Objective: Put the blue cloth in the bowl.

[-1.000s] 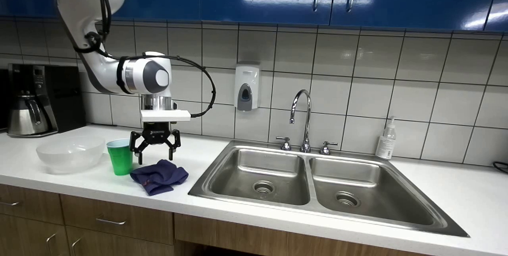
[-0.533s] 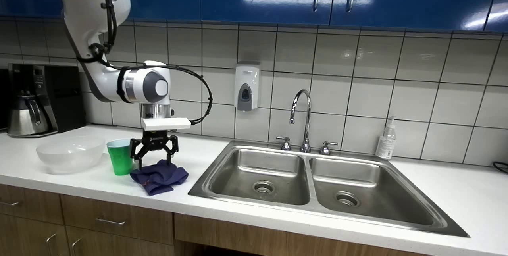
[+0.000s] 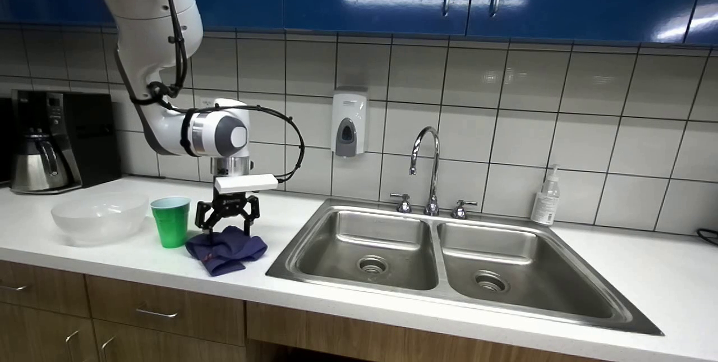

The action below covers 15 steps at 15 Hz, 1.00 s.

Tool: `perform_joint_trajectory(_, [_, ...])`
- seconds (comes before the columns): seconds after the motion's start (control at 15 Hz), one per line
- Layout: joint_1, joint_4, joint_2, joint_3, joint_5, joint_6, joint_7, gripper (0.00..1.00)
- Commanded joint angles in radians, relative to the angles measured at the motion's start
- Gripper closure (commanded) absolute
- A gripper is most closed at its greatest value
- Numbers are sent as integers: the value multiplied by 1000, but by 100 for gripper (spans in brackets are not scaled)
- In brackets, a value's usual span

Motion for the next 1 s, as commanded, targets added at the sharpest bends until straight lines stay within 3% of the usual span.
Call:
perform_joint_trajectory(0.0, [-41, 55, 41, 35, 17, 17, -48, 0])
perform_joint_trajectory(0.93, [-29, 48, 44, 26, -9, 13, -5, 0])
